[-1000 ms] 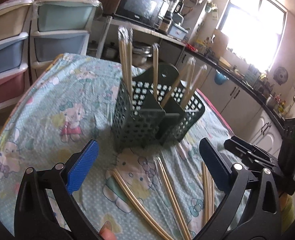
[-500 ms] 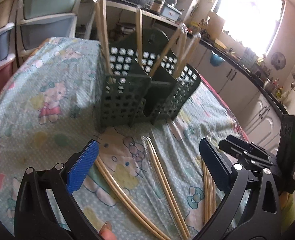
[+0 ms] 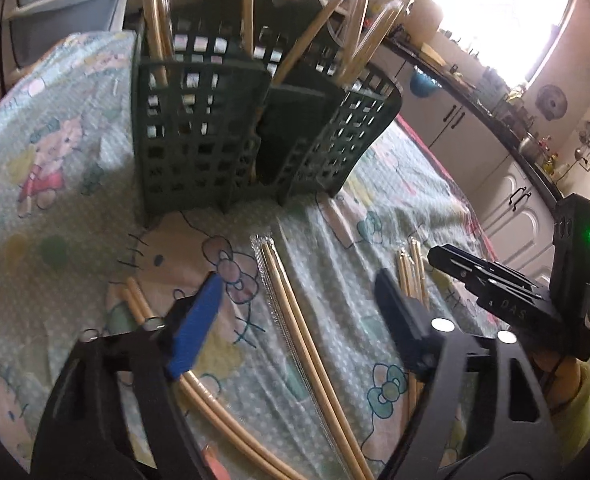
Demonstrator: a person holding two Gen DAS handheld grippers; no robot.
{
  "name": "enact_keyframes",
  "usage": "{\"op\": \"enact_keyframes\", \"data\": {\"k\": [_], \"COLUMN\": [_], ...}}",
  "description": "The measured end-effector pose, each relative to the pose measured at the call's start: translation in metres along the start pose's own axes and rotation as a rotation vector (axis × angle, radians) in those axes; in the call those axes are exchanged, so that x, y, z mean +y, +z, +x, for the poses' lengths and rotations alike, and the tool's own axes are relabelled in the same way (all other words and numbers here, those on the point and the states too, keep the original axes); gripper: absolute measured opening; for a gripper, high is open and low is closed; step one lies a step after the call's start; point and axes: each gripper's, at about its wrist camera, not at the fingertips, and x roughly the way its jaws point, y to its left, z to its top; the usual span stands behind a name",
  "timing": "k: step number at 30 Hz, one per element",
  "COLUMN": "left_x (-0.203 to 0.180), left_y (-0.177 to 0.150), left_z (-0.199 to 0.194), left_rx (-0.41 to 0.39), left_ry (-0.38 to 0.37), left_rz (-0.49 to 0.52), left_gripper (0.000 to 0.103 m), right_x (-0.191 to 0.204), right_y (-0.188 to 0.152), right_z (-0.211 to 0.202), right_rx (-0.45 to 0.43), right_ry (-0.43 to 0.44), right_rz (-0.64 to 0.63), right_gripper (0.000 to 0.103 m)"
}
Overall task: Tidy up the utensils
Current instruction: 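Reach down toward the loose chopsticks beside the caddy with both grippers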
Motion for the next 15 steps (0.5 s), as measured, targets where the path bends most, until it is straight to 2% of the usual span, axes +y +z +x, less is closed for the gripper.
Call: {"op": "enact_keyframes", "data": {"k": [4,15], "left_x": [0.002,0.001], "left_y": [0.004,0.015], "left_z": [0.013,0.038], "left_rx": [0.045,0.09], "left_ry": [-0.002,0.044], "left_rz": [-0.011,0.012], "left_gripper": [0.058,0.057], "right_x": [-0.007,-0.017], "right_y": [0.002,0.009], "right_z": [0.006,0.024], "right_rx": [0.02,0.076], "right_ry": [-0.004,0.008], "right_rz": [0.013,0.044], "right_gripper": [0.03,0.03]}}
